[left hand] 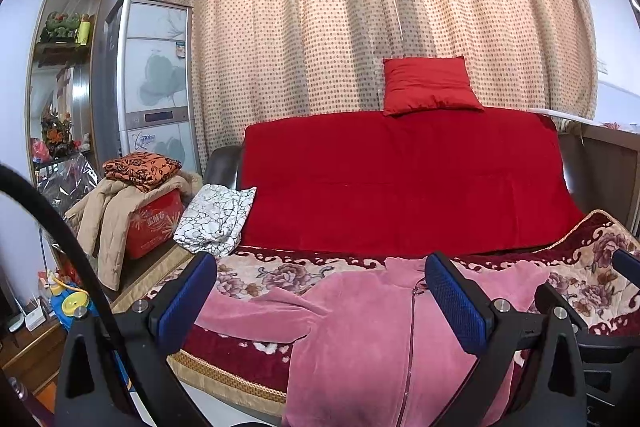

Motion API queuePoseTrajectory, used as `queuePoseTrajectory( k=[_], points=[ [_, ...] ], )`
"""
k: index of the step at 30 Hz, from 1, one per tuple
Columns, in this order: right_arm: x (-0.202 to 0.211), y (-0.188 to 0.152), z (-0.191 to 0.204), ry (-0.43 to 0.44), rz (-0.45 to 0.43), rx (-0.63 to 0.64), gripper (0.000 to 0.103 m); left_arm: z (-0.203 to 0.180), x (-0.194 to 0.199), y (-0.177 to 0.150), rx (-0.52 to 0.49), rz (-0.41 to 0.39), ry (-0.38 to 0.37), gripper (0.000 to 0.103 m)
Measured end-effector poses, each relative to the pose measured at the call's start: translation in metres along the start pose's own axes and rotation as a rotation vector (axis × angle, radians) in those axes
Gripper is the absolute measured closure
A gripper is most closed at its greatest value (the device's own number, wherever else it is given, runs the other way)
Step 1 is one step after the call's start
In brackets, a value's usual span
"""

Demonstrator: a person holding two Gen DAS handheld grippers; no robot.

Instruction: Fold large clothes

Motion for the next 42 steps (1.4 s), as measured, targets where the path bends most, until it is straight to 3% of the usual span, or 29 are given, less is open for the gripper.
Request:
queuePoseTrajectory(
  k=[8,23,32,37,42],
  points=[
    [0.001,0.002,-0.001,0.006,-0.021,-0.008,0.0,0.007,-0.002,-0.005,0.002,-0.001,-0.007,0.0],
    [-0.004,0.001,0.001,-0.014,0.061,0.035,0.0,0.008,-0.003,-0.014,-0.002,0.0,-0.009,0.0],
    [-0.01,-0.001,-0.001,-0.007,0.045,0.009,0.0,0.004,-0.011,-0.025,-0.014,0.016,-0.019,0.0],
    [-0.023,-0.008,-0.009,-0.005,0.044,-0.006,0.0,-0.006,-0.028,-0.039,-0.024,0.056,-0.046,0.0],
    [-0.051,-0.021,-0.032,0.01,0.087,-0.028,0.0,-0.031,-0.079,-0.061,-0.019,0.194,-0.16,0.0]
  ],
)
Point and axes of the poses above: each gripper's, at about its wrist camera, not at the fingertips, and x roughly against the way its jaws point, z to its left, y to its top, the point moved 4 cm from there along -x, roughly the way its jaws point, and after that the axes turned 14 degrees about y, right-handed, at the moved point
